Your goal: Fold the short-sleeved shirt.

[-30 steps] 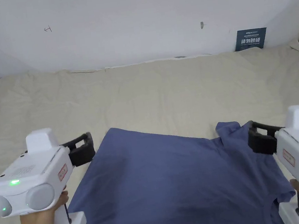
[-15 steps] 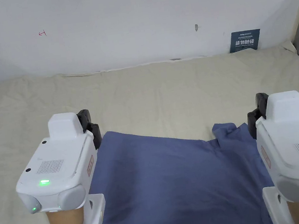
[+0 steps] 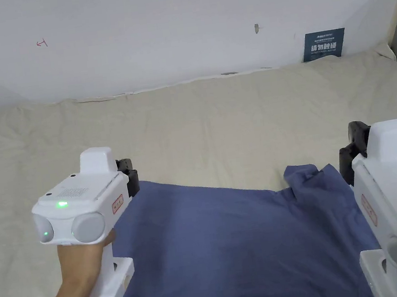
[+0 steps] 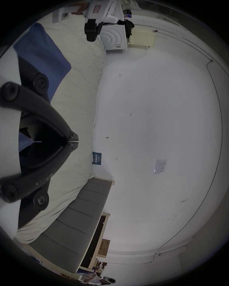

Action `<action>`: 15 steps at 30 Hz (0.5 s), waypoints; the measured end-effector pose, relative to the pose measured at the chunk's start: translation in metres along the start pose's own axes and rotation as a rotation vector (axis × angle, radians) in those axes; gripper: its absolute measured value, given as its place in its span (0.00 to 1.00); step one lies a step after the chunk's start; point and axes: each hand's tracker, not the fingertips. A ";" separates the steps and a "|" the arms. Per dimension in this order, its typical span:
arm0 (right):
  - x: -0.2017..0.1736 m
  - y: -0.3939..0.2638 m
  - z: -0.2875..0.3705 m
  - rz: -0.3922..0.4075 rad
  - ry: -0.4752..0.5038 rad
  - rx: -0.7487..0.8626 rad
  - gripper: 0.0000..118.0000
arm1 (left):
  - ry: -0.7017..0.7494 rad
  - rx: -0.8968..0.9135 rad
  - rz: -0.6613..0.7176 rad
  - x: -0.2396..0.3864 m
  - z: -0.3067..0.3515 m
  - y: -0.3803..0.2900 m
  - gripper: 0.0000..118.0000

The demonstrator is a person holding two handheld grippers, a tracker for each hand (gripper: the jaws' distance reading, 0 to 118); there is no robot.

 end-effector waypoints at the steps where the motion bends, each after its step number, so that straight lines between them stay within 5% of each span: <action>1: 0.001 -0.001 -0.007 -0.002 -0.002 -0.005 0.01 | -0.013 -0.038 -0.013 0.000 -0.013 0.005 0.00; 5: 0.006 -0.007 -0.038 -0.004 -0.023 -0.031 0.01 | -0.033 -0.225 0.012 -0.015 -0.089 0.009 0.04; 7: 0.008 -0.013 -0.053 -0.005 -0.034 -0.048 0.01 | -0.039 -0.303 -0.008 -0.022 -0.128 0.007 0.31; 9: 0.011 -0.021 -0.070 -0.014 -0.048 -0.069 0.01 | -0.038 -0.401 0.089 -0.028 -0.161 0.003 0.78; 10: 0.014 -0.026 -0.078 -0.025 -0.052 -0.083 0.01 | -0.020 -0.416 0.112 -0.031 -0.176 -0.003 0.86; 15: 0.025 -0.055 -0.110 -0.081 -0.082 -0.176 0.01 | 0.065 -0.503 0.094 -0.051 -0.250 -0.035 0.84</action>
